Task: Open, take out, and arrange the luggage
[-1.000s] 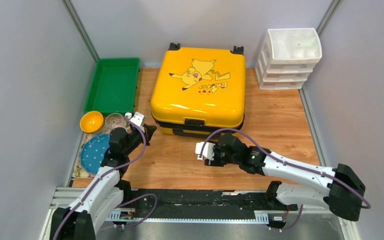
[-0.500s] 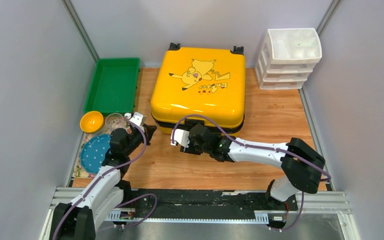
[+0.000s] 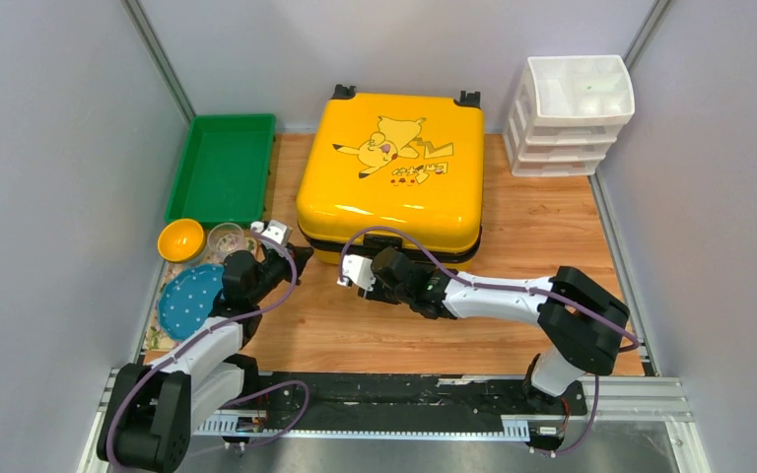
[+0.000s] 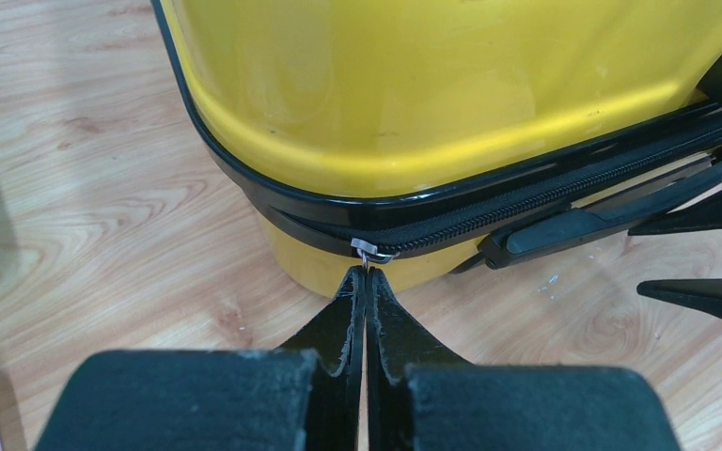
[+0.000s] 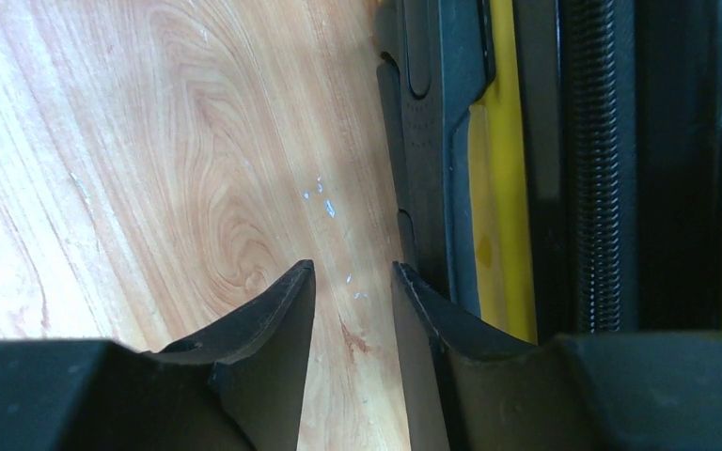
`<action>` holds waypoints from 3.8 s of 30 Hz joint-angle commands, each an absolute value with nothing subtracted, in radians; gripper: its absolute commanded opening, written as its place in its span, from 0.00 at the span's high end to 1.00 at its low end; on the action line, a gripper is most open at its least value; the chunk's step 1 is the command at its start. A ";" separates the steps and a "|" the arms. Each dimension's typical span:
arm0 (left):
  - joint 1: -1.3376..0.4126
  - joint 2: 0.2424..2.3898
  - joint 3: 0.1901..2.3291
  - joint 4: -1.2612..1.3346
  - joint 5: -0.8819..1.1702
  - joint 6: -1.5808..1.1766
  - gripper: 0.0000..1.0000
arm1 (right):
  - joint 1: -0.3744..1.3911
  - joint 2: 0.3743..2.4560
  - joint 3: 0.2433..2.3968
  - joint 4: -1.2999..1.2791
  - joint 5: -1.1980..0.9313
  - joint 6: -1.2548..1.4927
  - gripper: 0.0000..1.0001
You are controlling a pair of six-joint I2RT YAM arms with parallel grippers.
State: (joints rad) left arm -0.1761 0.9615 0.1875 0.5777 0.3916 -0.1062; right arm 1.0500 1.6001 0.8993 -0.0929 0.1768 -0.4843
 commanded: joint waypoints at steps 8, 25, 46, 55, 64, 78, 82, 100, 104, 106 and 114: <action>-0.179 1.031 0.158 0.735 0.380 -0.137 0.84 | 1.022 1.623 0.910 -0.063 0.215 -0.443 0.76; -0.163 0.919 0.149 0.618 0.360 -0.080 1.00 | 1.003 1.496 0.769 -0.213 0.134 -0.517 1.00; -0.132 0.910 0.164 0.574 0.437 -0.086 1.00 | 1.019 1.308 0.750 0.123 0.044 -0.571 0.37; -0.132 0.900 0.146 0.581 0.403 -0.109 1.00 | 1.019 1.504 0.822 0.170 0.172 -0.614 0.34; -0.132 0.900 0.146 0.584 0.399 -0.104 1.00 | 1.005 1.643 0.910 0.008 0.140 -0.529 0.47; -0.118 0.878 0.147 0.549 0.362 -0.005 1.00 | 0.917 1.387 0.689 -0.210 0.088 -0.601 1.00; -0.101 0.883 0.155 0.548 0.400 0.023 1.00 | 0.897 1.258 0.603 -0.287 0.051 -0.685 1.00; -0.097 1.396 0.474 0.811 0.561 0.092 1.00 | 0.890 0.859 0.411 -0.640 -0.129 -0.948 1.00; -0.080 1.566 0.665 0.850 0.572 0.043 1.00 | 0.884 0.799 0.396 -0.696 -0.133 -0.977 1.00; -0.072 1.672 0.769 0.864 0.581 0.035 1.00 | 0.876 0.785 0.396 -0.718 -0.140 -0.994 1.00; -0.014 2.098 1.204 0.881 0.655 0.009 1.00 | 0.815 0.772 0.410 -0.816 -0.196 -1.065 1.00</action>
